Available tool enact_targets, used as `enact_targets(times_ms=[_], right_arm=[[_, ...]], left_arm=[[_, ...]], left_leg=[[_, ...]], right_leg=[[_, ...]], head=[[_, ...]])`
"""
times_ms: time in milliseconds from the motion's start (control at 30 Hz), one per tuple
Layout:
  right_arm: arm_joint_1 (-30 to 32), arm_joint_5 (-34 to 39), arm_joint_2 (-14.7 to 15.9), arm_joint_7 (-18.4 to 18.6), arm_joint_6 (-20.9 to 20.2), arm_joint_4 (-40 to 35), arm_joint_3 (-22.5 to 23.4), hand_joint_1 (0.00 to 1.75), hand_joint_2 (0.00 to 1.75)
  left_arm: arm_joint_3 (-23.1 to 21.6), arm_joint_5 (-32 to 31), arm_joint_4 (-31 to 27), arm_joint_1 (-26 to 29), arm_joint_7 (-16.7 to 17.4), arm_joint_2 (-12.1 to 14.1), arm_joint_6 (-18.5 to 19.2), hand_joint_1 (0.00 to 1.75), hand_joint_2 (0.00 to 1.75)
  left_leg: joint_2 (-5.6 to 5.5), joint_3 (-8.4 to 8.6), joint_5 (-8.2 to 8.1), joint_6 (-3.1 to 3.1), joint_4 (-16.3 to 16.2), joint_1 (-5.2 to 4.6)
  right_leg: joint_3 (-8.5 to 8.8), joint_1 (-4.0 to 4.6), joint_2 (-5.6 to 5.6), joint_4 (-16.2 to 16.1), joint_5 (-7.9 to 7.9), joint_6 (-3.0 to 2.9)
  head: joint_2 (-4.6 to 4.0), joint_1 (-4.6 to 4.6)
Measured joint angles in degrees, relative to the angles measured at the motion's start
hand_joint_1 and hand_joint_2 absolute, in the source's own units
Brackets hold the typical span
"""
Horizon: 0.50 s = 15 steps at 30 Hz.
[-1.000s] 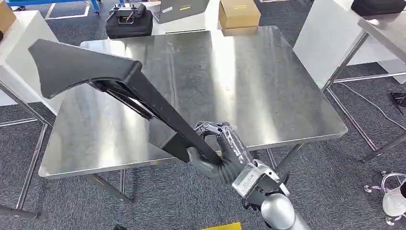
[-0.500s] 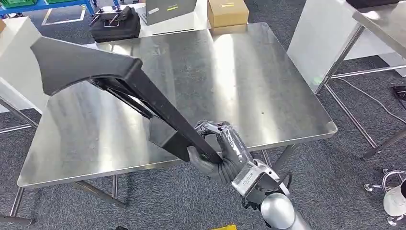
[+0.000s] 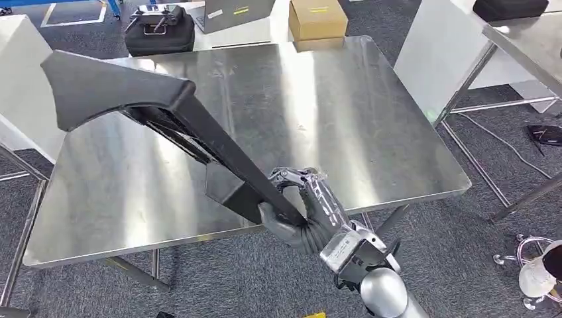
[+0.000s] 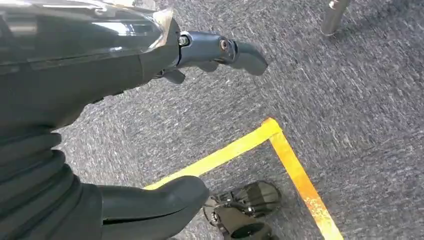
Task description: Take the parts from the cabinet and place them on the table.
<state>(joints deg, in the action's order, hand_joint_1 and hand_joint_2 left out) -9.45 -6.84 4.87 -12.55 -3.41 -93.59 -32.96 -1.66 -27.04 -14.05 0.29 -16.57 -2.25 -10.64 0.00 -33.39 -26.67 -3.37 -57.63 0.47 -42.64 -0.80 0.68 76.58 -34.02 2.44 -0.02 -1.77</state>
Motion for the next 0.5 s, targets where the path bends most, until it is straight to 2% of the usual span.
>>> enact_targets(times_ms=[33, 67, 100, 133, 167, 200, 267, 333, 367, 433, 467, 500], right_arm=[[-0.03, 0.00, 0.00, 0.00, 0.00, 0.00, 0.00, 1.75, 1.75], [-0.05, 0.00, -0.02, 0.00, 0.00, 0.00, -0.02, 1.75, 1.75], [-0.09, 0.00, -0.02, 0.00, 0.00, 0.00, 0.00, 1.75, 1.75], [-0.14, 0.00, -0.02, 0.00, 0.00, 0.00, -0.02, 1.75, 1.75], [-0.19, 0.00, -0.07, 0.00, 0.00, 0.00, -0.02, 1.75, 1.75], [-0.18, 0.00, -0.11, 0.02, 0.00, 0.00, -0.02, 1.75, 1.75], [-0.18, -0.02, -0.11, 0.04, 0.00, 0.00, 0.00, 1.75, 1.75], [-0.23, -0.02, -0.35, 0.04, 0.00, 0.00, -0.02, 1.75, 1.75], [-0.26, 0.00, -0.46, 0.04, 0.00, 0.00, -0.02, 1.75, 1.75], [-0.25, -0.02, -0.63, 0.04, -0.02, 0.02, -0.02, 1.75, 1.75], [-0.18, -0.02, -0.66, 0.04, -0.09, 0.06, -0.02, 1.75, 1.75], [-0.15, -0.04, -0.72, 0.04, -0.15, 0.11, -0.04, 1.75, 1.75]], left_arm=[[0.00, 0.00, 0.00, 0.00, 0.02, 0.00, 0.00, 0.00, 1.75], [0.00, 0.00, 0.00, 0.00, 0.02, 0.00, 0.00, 0.00, 1.75], [0.00, 0.02, 0.00, 0.00, 0.02, -0.02, 0.00, 0.00, 1.75], [0.00, 0.02, 0.00, 0.01, 0.02, -0.04, 0.00, 0.00, 1.75], [0.00, 0.04, 0.02, -0.02, 0.04, -0.02, -0.02, 0.00, 1.75], [0.00, 0.11, 0.02, 0.00, 0.04, -0.02, -0.02, 0.00, 1.75], [0.00, 0.11, 0.07, 0.02, 0.07, -0.04, -0.02, 0.00, 1.75], [0.00, 0.11, 0.07, -0.03, 0.09, 0.02, -0.09, 0.00, 1.75], [0.00, 0.13, 0.07, -0.05, 0.09, -0.04, -0.13, 0.00, 1.75], [-0.02, 0.13, 0.11, 0.04, 0.09, -0.07, -0.13, 0.00, 1.75], [-0.02, 0.20, 0.15, 0.13, 0.09, -0.09, -0.18, 0.00, 1.75], [-0.02, 0.20, 0.17, 0.21, 0.09, -0.07, -0.26, 0.00, 1.75]], left_leg=[[-0.04, 0.20, -0.16, 0.07, -0.01, 0.02], [-0.15, 0.54, -0.39, 0.21, -0.03, 0.03], [-0.19, 0.96, -0.69, 0.39, -0.06, 0.03], [-0.24, 1.17, -1.03, 0.75, -0.16, -0.07], [-0.29, 1.13, -1.44, 1.16, -0.47, -0.62], [-0.21, 1.09, -1.47, 1.27, -0.46, -0.57], [-0.12, 1.32, -1.46, 1.60, -0.12, -0.38], [-0.17, 0.92, -2.53, 2.27, -1.07, -0.24], [-0.16, -0.18, -4.13, 2.57, -3.62, -0.23], [-0.15, -4.82, -8.32, 3.12, -12.69, 0.14], [-0.15, -7.20, -9.56, 3.28, -16.76, 0.23], [-0.15, -8.46, -9.26, 3.34, -18.32, 0.29]], right_leg=[[0.72, -0.07, -0.10, -2.26, 1.52, 0.68], [2.71, -0.17, -0.21, -6.75, 3.84, 1.41], [5.59, -0.24, -0.48, -12.81, 6.51, 1.99], [7.94, -0.27, -0.99, -17.87, 8.21, 2.04], [8.68, 0.16, -0.87, -18.32, 8.04, 1.19], [8.48, -0.05, -0.75, -18.45, 8.15, 0.47], [8.49, 0.29, -0.56, -18.46, 8.04, -0.18], [9.05, -0.58, -0.48, -18.86, 8.11, -1.09], [9.28, -0.67, -0.52, -18.86, 7.86, -1.50], [9.50, -0.64, -0.54, -18.85, 7.59, -1.89], [9.56, -0.58, -0.53, -18.83, 7.50, -1.99], [9.69, -0.58, -0.49, -18.82, 7.43, -2.05]], head=[[0.00, -0.02], [0.00, -0.02], [0.00, -0.02], [0.00, -0.04], [0.00, -0.04], [0.00, 0.02], [0.00, 0.00], [0.00, 0.02], [0.00, 0.13], [0.00, 0.15], [0.00, 0.15], [0.00, 0.15]])
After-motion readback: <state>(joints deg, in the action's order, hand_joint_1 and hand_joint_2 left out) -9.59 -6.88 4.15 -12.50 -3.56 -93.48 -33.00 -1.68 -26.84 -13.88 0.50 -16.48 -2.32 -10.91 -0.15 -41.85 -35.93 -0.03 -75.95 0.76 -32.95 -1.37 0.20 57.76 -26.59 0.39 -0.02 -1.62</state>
